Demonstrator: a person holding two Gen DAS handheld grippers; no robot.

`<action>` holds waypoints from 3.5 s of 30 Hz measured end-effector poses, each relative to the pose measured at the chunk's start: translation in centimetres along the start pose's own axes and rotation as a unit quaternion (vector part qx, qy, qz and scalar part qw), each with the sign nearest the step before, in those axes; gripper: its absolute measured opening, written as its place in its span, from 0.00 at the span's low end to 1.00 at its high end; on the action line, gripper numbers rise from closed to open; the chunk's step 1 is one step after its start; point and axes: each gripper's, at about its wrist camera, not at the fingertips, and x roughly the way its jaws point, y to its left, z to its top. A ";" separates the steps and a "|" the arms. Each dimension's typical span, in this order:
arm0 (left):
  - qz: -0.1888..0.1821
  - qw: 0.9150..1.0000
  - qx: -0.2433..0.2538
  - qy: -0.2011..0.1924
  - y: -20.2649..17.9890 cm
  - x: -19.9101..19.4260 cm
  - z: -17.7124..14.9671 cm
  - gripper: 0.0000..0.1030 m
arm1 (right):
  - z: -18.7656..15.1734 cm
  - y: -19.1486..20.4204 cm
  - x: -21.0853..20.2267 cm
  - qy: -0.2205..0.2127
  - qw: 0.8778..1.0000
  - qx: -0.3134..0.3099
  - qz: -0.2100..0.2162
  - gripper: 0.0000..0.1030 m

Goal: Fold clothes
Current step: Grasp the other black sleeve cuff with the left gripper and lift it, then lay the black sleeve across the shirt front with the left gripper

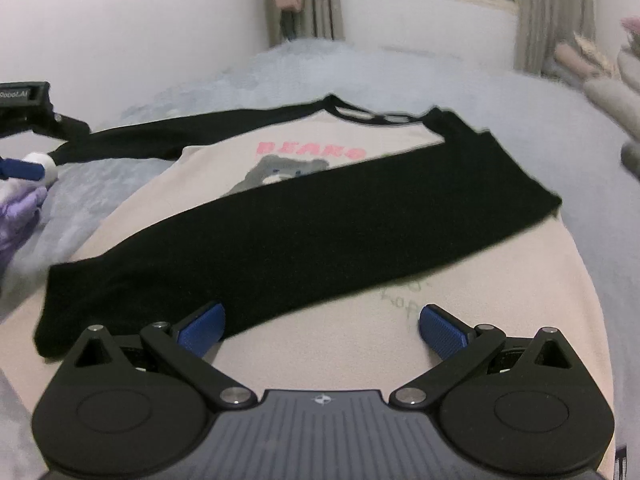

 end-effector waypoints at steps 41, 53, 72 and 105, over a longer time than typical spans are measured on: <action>0.146 0.982 -0.118 0.011 22.8 8.3 10.8 0.08 | 0.8 3.3 -0.4 0.031 0.995 -0.087 0.036 1.00; 0.127 0.985 -0.023 -0.114 12.6 -0.3 12.1 0.07 | 1.0 3.2 -0.9 0.023 0.995 -0.083 0.041 1.00; -0.255 0.958 0.126 -0.046 -14.8 -5.2 -2.0 0.36 | 2.6 -6.1 -1.8 -0.011 0.991 0.134 0.014 1.00; -0.083 0.995 0.055 -0.011 -5.7 4.1 -5.6 0.40 | 3.1 -3.2 0.3 -0.021 0.991 0.118 0.062 0.56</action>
